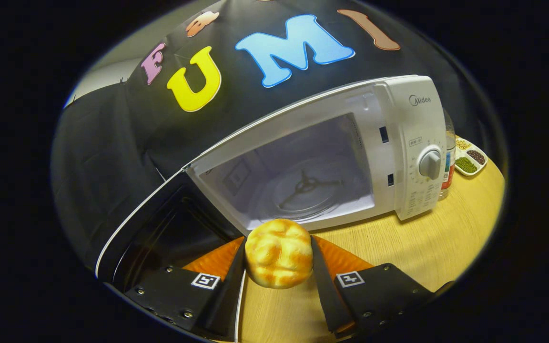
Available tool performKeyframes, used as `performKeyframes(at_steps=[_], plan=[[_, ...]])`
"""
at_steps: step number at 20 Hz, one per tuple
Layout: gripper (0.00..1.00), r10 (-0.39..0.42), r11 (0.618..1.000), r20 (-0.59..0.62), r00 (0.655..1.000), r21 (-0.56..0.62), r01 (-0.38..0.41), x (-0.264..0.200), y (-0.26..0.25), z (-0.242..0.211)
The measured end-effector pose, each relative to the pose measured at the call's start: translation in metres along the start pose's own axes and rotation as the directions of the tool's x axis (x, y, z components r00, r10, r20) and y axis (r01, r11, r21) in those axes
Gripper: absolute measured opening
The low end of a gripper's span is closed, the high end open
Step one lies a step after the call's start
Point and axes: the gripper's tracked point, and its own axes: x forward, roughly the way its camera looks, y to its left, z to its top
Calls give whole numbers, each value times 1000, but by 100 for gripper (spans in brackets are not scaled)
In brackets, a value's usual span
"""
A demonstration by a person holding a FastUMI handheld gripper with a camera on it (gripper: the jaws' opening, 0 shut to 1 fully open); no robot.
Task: Open the microwave, put the food inside, and close the microwave door.
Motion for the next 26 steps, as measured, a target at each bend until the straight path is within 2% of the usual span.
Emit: performKeyframes(at_steps=[14, 26], plan=[[74, -9, 997, 103, 995, 77, 1, 76, -9, 23], [74, -74, 992, 136, 988, 113, 59, 120, -37, 27]])
